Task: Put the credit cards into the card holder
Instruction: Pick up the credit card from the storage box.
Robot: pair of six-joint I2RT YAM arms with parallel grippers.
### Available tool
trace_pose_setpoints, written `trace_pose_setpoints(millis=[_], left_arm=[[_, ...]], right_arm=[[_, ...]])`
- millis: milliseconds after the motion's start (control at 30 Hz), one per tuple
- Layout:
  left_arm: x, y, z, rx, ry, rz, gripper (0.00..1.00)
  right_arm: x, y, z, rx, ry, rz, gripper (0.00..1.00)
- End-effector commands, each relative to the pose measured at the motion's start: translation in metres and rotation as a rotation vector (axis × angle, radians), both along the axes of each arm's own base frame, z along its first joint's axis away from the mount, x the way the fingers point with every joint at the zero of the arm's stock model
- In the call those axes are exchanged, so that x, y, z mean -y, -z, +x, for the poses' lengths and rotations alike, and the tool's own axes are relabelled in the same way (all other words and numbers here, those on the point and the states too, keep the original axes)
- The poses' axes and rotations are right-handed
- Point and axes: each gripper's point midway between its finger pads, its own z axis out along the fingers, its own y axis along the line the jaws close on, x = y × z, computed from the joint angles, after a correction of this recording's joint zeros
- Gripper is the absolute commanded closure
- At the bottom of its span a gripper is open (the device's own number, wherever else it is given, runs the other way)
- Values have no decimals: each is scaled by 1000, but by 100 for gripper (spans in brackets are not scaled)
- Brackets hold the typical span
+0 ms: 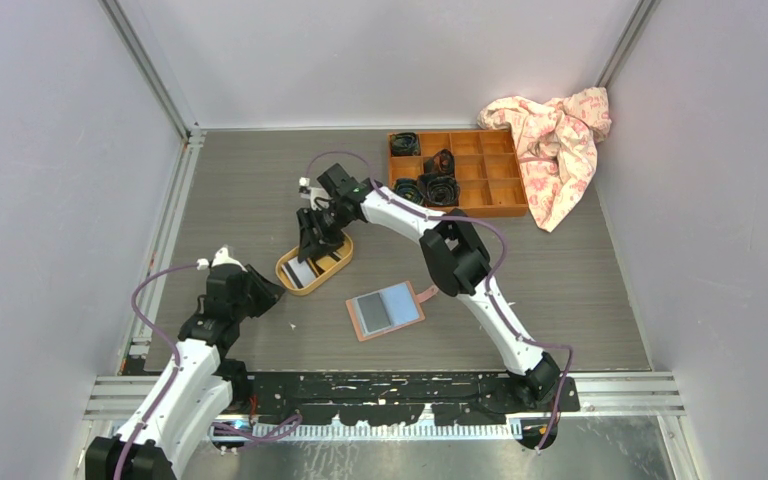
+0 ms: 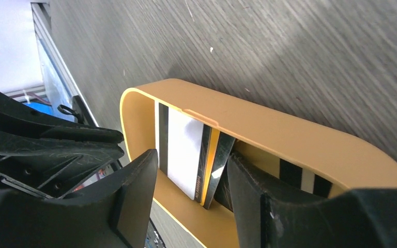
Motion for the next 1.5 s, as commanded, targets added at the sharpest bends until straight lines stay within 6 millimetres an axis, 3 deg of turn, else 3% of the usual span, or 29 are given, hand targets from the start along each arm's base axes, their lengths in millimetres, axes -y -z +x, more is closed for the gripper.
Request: trace_pose_setpoints(millis=[0,200,333,433,833,1233,1467], left_arm=[[5,-15,11,67,20,-17,81],[4,-14,11,66,17,-11,81],[3,-14,11,66,16,-10,81],[3,-14,10,67,16,-10,81],[3,-15,9,69,14,-9,81],[4,-13,9,66,20,-11,81],[3,-13,9,67,20,-7,81]], right_arm=[[-12,1,-10,-69,7,36,43],[-18,-26,-13,-144,11,140,55],[-17,-48,-12,-159,9,204,58],[-15,-54,-15,-159,-1,224,59],[-16,-43,-21,-175,-20,210,63],[-22,-33,-36,-90,-94,147,52],[-28,-55,-44,-116,-142,235,56]])
